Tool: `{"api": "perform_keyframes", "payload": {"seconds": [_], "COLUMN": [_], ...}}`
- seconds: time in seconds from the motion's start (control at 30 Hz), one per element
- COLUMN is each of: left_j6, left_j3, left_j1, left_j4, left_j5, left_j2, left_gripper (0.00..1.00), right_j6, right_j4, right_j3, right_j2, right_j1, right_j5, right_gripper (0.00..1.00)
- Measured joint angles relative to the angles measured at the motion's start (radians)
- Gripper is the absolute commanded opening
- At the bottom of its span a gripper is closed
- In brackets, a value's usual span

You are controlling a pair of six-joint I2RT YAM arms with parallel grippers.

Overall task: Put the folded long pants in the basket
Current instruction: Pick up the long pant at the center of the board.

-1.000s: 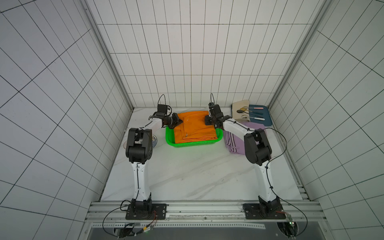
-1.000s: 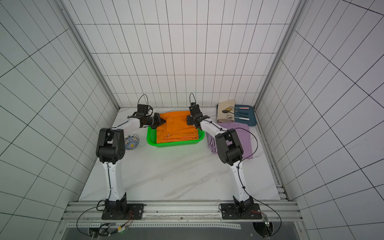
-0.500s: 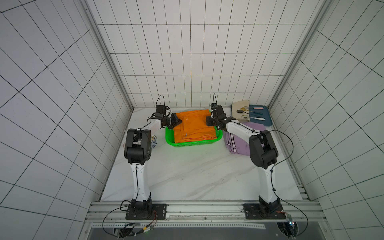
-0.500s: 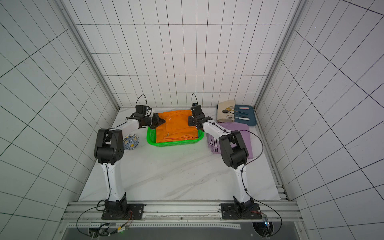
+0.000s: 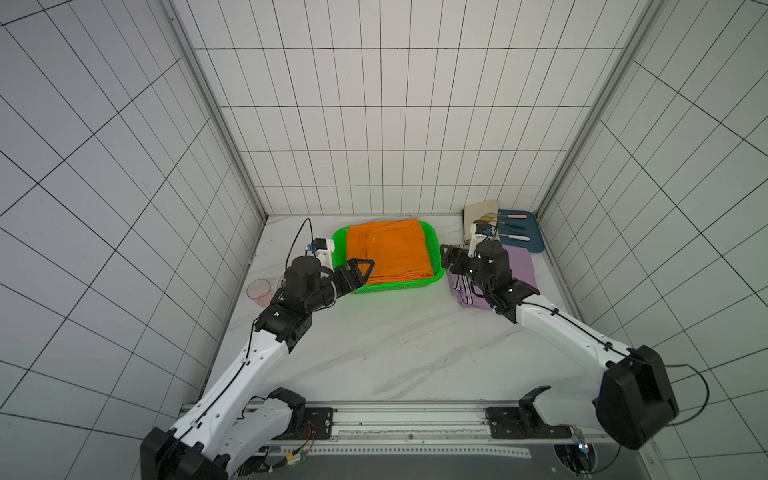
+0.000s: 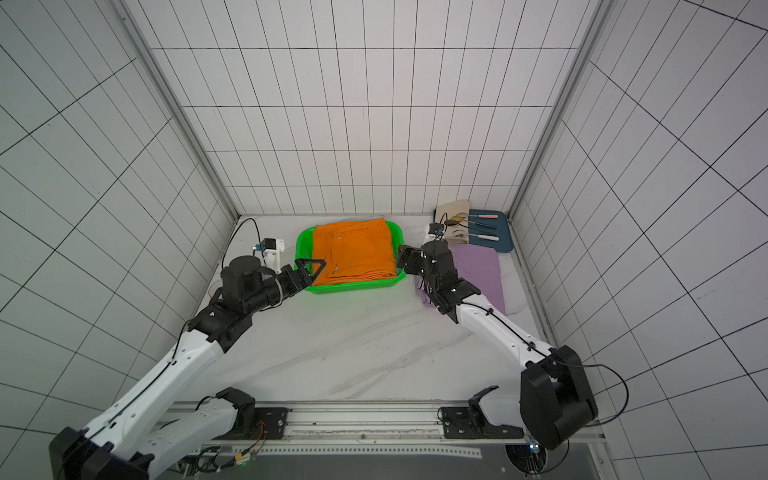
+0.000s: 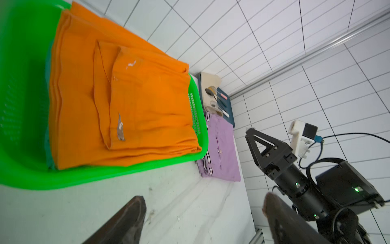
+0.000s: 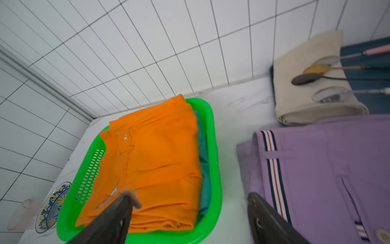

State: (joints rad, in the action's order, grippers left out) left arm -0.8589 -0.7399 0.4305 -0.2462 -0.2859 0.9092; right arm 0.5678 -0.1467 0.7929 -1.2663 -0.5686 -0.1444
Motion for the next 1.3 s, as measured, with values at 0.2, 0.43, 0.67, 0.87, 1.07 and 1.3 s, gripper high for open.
{"api": "perform_keyframes", "payload": {"seconds": [0.2, 0.43, 0.67, 0.87, 1.07, 1.3], "left_j6": [-0.070, -0.092, -0.092, -0.092, -0.092, -0.091], "left_j3": [0.266, 0.348, 0.348, 0.348, 0.348, 0.348], "left_j1": [0.080, 0.081, 0.081, 0.081, 0.081, 0.081], "left_j4": [-0.047, -0.051, 0.004, 0.039, 0.050, 0.050], "left_j5": [0.069, 0.106, 0.106, 0.094, 0.086, 0.087], "left_j2": [-0.117, -0.170, -0.063, 0.000, 0.008, 0.008], "left_gripper": [0.92, 0.93, 0.93, 0.92, 0.93, 0.93], "right_j6": [0.245, 0.455, 0.566, 0.595, 0.628, 0.653], "right_j4": [-0.042, -0.166, -0.246, -0.395, -0.647, -0.769], "right_j3": [-0.280, -0.457, -0.498, -0.483, -0.429, -0.408], "right_j2": [0.132, 0.143, 0.063, -0.113, -0.332, -0.470], "right_j1": [0.039, 0.146, 0.264, 0.332, 0.390, 0.407], "right_j5": [-0.109, -0.152, -0.106, -0.024, 0.063, 0.168], "right_gripper": [0.86, 0.85, 0.85, 0.81, 0.65, 0.00]}}
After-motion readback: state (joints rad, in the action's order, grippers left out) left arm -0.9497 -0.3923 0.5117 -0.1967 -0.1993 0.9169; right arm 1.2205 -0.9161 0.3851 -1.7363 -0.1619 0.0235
